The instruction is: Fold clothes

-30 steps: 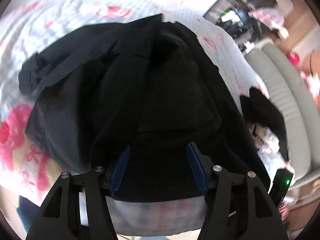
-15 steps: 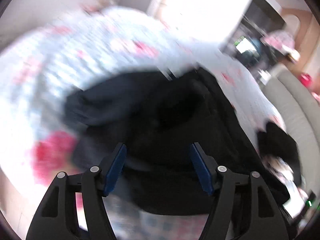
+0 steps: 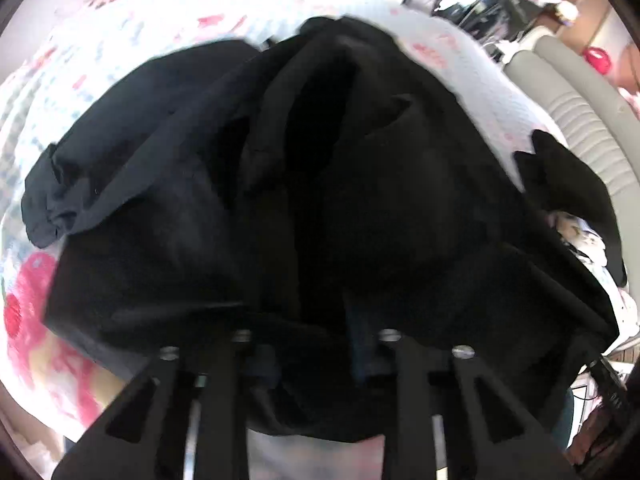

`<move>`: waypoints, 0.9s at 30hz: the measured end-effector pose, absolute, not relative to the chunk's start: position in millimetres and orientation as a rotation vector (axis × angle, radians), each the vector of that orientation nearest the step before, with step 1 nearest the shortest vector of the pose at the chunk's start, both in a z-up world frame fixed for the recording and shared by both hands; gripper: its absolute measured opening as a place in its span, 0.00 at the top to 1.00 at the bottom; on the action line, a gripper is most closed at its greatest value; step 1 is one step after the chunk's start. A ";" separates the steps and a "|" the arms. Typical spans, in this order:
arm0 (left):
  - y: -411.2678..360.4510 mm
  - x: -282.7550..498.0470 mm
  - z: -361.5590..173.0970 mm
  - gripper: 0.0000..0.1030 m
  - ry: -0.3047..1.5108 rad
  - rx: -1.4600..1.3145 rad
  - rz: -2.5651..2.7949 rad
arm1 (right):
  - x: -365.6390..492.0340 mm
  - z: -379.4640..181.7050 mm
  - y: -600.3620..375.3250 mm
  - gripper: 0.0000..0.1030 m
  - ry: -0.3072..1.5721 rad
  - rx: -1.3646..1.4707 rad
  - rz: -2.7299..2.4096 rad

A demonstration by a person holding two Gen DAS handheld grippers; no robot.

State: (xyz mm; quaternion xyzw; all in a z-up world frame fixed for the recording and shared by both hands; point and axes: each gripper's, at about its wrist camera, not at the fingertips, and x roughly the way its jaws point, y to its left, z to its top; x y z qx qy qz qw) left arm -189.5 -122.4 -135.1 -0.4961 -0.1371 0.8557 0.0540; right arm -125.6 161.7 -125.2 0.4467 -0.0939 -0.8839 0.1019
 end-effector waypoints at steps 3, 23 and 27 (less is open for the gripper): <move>-104.0 -173.8 -126.1 0.88 -0.474 -1.429 2.532 | -125.7 -119.8 148.1 0.43 -0.254 1.292 -2.580; -59.1 -106.3 -105.5 0.71 -0.625 -1.291 2.211 | -132.6 -143.9 122.2 0.24 -0.093 1.475 -2.556; -114.8 -117.7 -70.4 0.33 -0.607 -1.152 2.424 | -139.1 -173.6 148.9 0.40 -0.079 1.589 -2.626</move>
